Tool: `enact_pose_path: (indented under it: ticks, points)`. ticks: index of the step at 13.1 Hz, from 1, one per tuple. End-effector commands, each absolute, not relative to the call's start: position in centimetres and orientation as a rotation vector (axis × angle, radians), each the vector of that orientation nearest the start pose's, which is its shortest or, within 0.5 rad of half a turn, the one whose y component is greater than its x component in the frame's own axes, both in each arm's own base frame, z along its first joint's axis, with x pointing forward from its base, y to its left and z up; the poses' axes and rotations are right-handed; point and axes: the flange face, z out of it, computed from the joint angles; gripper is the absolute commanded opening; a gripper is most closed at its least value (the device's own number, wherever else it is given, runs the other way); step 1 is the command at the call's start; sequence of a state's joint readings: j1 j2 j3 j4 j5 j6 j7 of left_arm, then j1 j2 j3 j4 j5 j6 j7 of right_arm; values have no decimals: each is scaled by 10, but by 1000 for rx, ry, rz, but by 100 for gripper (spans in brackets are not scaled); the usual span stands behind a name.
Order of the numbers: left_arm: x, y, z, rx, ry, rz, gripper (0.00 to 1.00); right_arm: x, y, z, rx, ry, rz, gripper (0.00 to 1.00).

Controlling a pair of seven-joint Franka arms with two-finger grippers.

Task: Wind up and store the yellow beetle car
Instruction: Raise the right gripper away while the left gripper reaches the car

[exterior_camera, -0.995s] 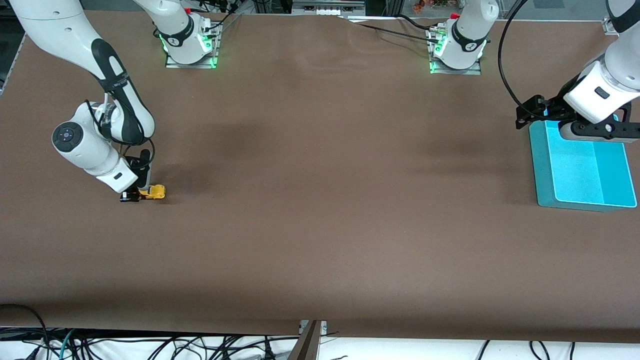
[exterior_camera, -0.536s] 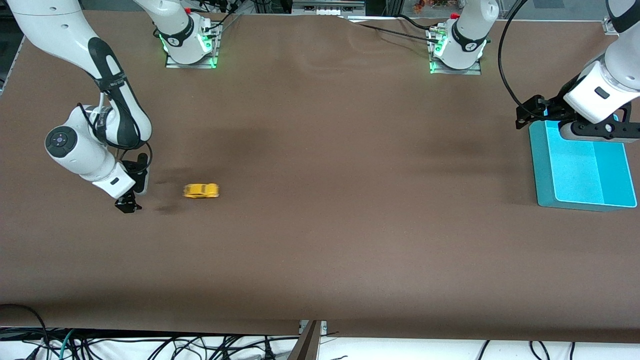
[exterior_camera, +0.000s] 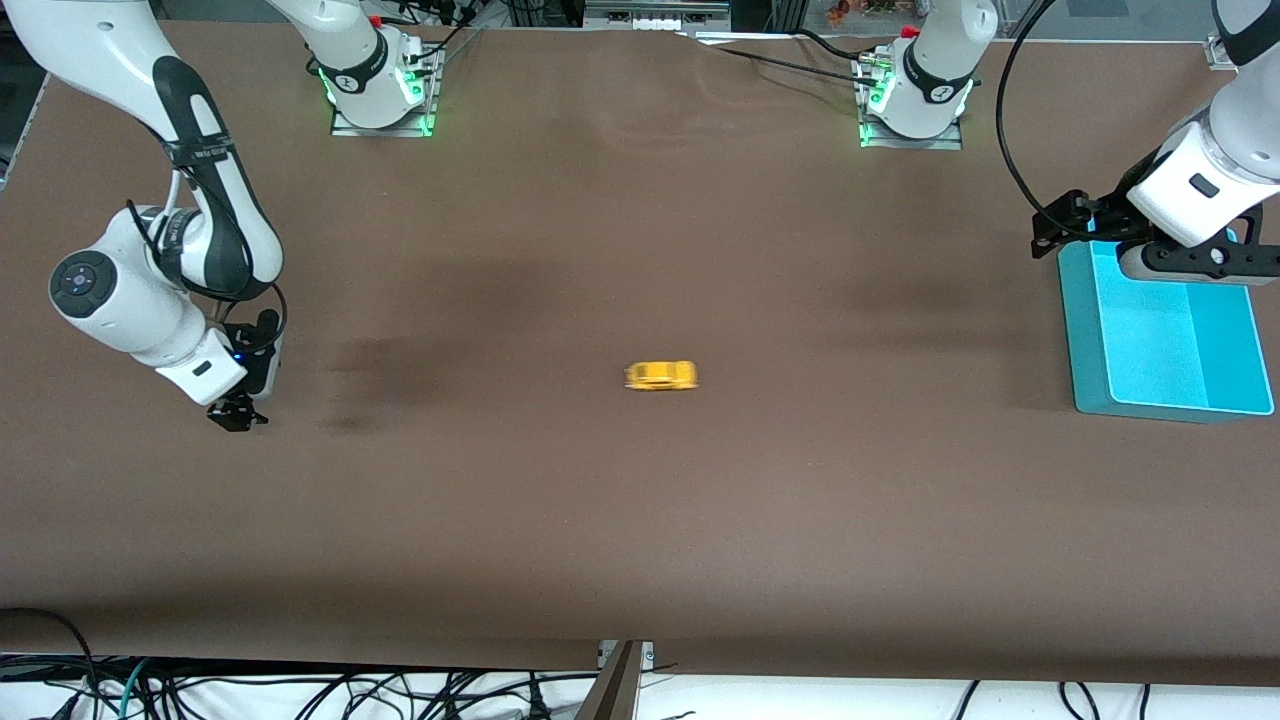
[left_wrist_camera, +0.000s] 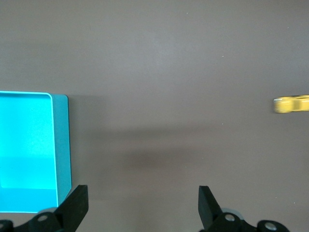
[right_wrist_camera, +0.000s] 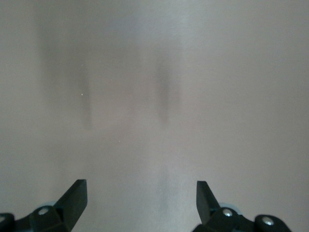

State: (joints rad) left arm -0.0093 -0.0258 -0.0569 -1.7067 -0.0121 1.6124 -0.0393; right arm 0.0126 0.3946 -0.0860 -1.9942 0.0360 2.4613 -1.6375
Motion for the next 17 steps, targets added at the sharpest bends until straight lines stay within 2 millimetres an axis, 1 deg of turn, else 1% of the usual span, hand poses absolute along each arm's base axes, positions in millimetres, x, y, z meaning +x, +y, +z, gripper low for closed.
enact_pose_path:
  ticks: [1,2,5,7,10,11,12,13,15,16,17]
  points:
    - [546,-39,583,-3151,32,113,100,623,-32,311,-2396,-2083,-93,100]
    - [546,-38,583,-3151,30,112,100,625,-31,324,-2454,-2003,-92,100]
    - [546,-38,583,-3151,30,113,100,630,-13,367,-2600,-1741,-59,100]
    - [546,-39,583,-3151,30,113,100,635,-3,397,-2687,-1542,-2,100]
    - [546,-39,582,-3151,42,115,100,634,20,451,-2829,-1178,108,100]
    - [550,-40,574,-3150,44,139,100,631,28,465,-2873,-1031,167,100]
    - [552,-41,563,-3146,44,194,100,628,36,473,-2909,-911,200,100]
    - [553,-44,553,-3142,54,250,100,624,40,484,-2944,-806,208,100]
    - [555,-43,543,-3136,59,288,100,614,54,508,-3000,-614,197,100]
    - [556,-41,540,-3136,61,298,100,605,59,518,-3024,-485,230,100]
    - [558,-39,535,-3137,118,312,100,598,62,526,-3046,-374,259,100]
